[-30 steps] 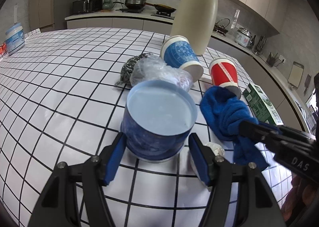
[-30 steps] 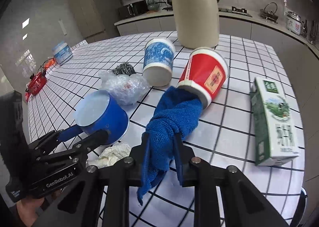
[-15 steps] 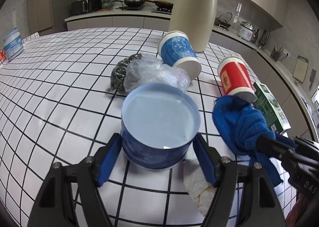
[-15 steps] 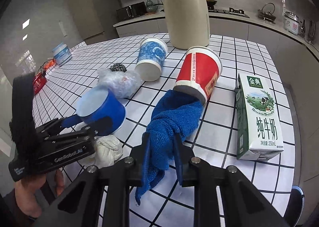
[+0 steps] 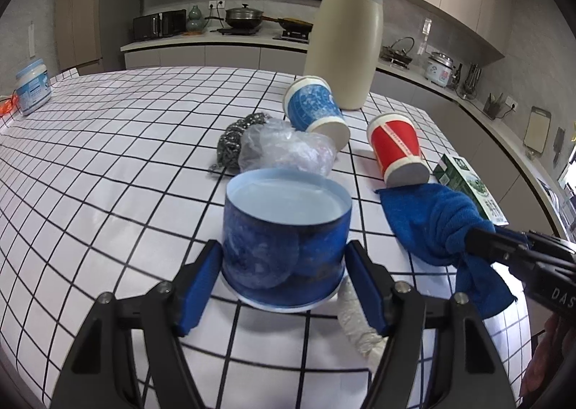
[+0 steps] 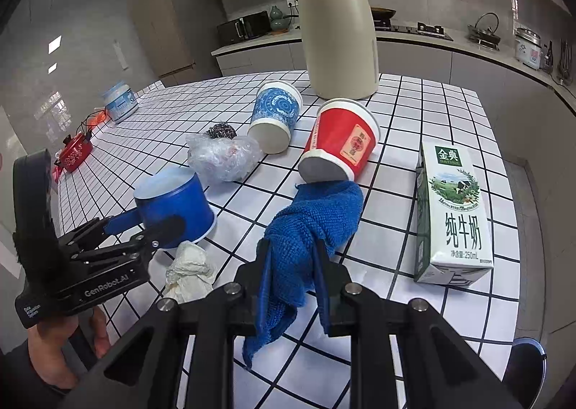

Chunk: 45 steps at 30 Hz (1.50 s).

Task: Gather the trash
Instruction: 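Lift the blue cup with the left gripper while the right gripper lifts the blue towel, then carry the blue cup and blue towel with both grippers over the black bin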

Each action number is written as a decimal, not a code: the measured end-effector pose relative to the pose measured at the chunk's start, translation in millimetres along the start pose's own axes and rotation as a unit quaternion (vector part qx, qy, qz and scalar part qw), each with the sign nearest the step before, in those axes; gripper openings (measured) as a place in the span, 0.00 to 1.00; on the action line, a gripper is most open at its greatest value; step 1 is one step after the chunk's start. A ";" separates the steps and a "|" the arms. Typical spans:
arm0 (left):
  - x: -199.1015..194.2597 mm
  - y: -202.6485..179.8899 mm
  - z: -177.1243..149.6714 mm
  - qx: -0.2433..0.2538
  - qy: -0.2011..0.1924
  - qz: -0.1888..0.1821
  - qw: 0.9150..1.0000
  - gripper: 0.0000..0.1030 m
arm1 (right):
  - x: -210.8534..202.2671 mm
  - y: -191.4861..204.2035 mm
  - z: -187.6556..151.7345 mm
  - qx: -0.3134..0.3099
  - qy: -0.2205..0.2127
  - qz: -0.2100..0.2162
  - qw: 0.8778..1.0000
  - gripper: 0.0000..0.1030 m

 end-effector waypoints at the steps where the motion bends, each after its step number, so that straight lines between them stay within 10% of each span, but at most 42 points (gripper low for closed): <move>1: -1.1 1.9 -0.9 -0.003 0.001 0.000 1.000 0.69 | -1.3 -0.4 -0.6 -0.001 0.000 0.000 1.000 0.23; 9: 10.6 6.9 -11.2 -0.009 0.014 0.020 1.000 0.83 | 8.4 -3.3 -15.1 0.000 0.017 -0.001 1.000 0.23; 45: -51.5 -46.7 4.2 0.027 -0.035 -0.011 0.999 0.76 | -73.9 -6.3 -2.7 -0.012 -0.046 -0.007 0.999 0.15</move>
Point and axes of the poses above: each gripper's, at about its wrist camera, not at the fingertips, and x roughly the way its jaws point, y to its left, z to its top, the point moved 6 cm from there along x, roughly the way its jaws point, and after that the axes turned 11 degrees about -y, right-handed, at the moved point
